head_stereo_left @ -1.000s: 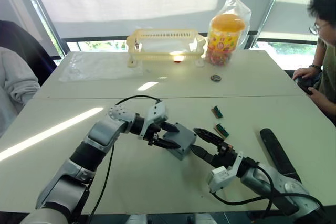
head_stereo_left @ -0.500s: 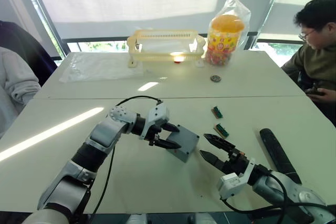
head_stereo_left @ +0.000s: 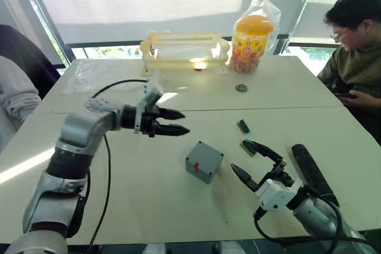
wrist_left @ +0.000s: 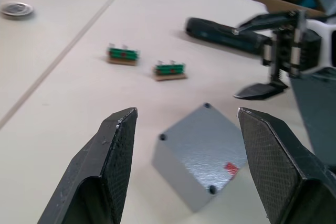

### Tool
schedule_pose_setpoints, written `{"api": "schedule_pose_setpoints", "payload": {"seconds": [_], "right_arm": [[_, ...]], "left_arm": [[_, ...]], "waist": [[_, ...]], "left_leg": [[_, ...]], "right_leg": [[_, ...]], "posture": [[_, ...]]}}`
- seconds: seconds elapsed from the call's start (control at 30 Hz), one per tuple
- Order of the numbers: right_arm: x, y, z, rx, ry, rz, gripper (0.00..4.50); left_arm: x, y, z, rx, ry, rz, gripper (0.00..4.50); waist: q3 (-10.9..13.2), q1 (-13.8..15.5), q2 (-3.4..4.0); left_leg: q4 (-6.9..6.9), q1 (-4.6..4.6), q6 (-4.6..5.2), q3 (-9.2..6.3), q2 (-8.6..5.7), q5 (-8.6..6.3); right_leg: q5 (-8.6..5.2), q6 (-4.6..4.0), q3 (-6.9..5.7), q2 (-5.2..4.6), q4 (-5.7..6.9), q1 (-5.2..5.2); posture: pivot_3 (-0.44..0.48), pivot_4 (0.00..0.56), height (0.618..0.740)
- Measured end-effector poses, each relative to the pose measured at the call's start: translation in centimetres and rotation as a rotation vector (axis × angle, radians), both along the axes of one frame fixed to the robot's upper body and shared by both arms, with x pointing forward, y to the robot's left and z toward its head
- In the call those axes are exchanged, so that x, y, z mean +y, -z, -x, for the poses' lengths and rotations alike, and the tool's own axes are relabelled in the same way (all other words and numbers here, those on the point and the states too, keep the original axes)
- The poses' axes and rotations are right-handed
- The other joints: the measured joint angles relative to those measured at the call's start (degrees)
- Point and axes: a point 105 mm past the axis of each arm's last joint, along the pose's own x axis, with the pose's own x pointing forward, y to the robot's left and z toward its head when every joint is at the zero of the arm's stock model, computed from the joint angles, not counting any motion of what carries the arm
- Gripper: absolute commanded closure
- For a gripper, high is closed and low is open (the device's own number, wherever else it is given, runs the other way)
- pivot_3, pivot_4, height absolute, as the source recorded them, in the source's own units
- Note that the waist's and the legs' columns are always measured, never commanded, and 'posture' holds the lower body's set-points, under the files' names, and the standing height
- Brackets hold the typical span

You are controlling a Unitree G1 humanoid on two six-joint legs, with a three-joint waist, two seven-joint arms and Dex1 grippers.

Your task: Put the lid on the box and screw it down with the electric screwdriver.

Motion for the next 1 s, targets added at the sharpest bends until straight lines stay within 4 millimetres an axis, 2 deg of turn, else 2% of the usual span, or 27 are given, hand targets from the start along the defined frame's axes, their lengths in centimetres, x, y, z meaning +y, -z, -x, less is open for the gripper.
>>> {"api": "schedule_pose_setpoints", "payload": {"seconds": [0.07, 0.13, 0.2, 0.27, 0.47, 0.73, 1.0], "right_arm": [[0.3, 0.1, 0.0, 0.099, -0.007, -0.083, 0.33], [0.7, 0.5, 0.0, 0.193, -0.023, -0.139, 0.33], [0.8, 1.2, -0.1, 0.277, -0.021, -0.174, 0.33], [0.8, 1.5, -0.2, 0.319, -0.022, -0.178, 0.33], [1.1, 2.3, -0.7, 0.399, -0.037, -0.156, 0.33], [2.2, 2.9, -2.3, 0.433, -0.061, -0.159, 0.33], [2.1, 3.7, -3.3, 0.462, -0.06, -0.137, 0.33]], "left_arm": [[1.0, 2.0, -1.1, 0.014, -0.095, -0.032, 1.39], [1.5, 5.2, -1.6, 0.063, -0.156, -0.078, 1.39], [0.8, 8.6, -1.6, 0.118, -0.171, -0.106, 1.39], [0.0, 9.9, -2.0, 0.133, -0.184, -0.1, 1.39], [-1.4, 11.4, -2.8, 0.124, -0.217, -0.07, 1.39], [-3.0, 12.0, -1.9, 0.09, -0.161, -0.121, 1.39], [-1.5, 12.5, 0.1, 0.079, -0.147, -0.195, 1.39]], "waist": [[0.0, 0.0, 0.03], [0.0, 0.1, 0.0], [0.0, 0.4, -0.06], [0.1, 0.7, -0.11], [0.1, 0.2, -0.12], [0.1, 0.2, -0.12], [0.1, 0.1, -0.09]], "left_leg": [[-0.01, 0.02, 0.0, 0.01, 0.0, 0.0], [0.0, -0.01, 0.0, 0.0, 0.0, 0.0], [0.03, -0.08, 0.0, 0.0, -0.01, 0.0], [0.07, -0.09, 0.0, -0.02, -0.02, 0.0], [0.0, -0.08, 0.0, 0.0, -0.02, 0.0], [-0.02, -0.07, -0.01, 0.01, -0.01, 0.0], [-0.05, -0.06, -0.01, 0.01, 0.0, 0.0]], "right_leg": [[0.0, 0.0, 0.01, 0.0, 0.0, 0.02], [0.0, 0.0, 0.0, 0.01, 0.0, -0.01], [0.01, 0.01, -0.01, -0.01, -0.01, -0.03], [0.01, -0.01, -0.03, -0.02, -0.01, -0.03], [0.08, 0.13, -0.03, 0.0, -0.02, -0.08], [0.1, 0.17, -0.03, 0.01, -0.03, -0.09], [0.09, 0.15, -0.01, 0.0, -0.02, -0.11]], "posture": [[0.0, 0.15, 0.74], [0.0, 0.15, 0.74], [0.0, 0.15, 0.74], [0.0, 0.15, 0.74], [0.0, 0.15, 0.74], [0.0, 0.15, 0.74], [0.0, 0.15, 0.74]]}}
